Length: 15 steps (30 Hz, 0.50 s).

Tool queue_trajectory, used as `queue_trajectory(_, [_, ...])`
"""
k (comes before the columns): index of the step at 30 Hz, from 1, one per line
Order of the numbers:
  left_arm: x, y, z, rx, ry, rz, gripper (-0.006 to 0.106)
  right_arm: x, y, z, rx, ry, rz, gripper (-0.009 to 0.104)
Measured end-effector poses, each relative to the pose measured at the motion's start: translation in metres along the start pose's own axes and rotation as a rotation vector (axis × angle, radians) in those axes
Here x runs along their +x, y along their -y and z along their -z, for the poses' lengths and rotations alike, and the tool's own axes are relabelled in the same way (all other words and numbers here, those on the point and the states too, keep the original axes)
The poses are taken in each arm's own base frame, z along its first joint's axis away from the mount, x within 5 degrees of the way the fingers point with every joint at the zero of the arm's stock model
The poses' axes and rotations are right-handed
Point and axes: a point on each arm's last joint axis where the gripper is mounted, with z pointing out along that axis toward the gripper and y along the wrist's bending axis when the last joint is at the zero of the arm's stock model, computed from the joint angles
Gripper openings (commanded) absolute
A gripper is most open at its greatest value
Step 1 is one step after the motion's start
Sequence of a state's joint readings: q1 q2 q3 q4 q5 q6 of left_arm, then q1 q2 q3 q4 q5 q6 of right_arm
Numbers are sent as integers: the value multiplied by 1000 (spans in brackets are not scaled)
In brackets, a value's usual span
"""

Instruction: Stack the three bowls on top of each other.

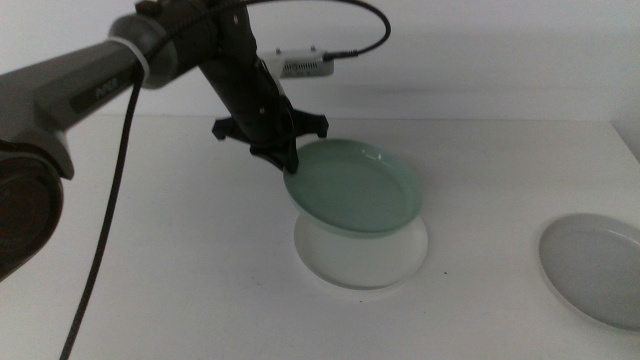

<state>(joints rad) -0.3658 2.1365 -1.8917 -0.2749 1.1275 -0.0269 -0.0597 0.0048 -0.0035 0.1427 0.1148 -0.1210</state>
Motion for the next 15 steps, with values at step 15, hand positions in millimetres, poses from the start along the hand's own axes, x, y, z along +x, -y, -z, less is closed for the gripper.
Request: queue_trajectory(15, [27,-7,-44,77,-57,38,-2,0,0,0,0,0,0,93])
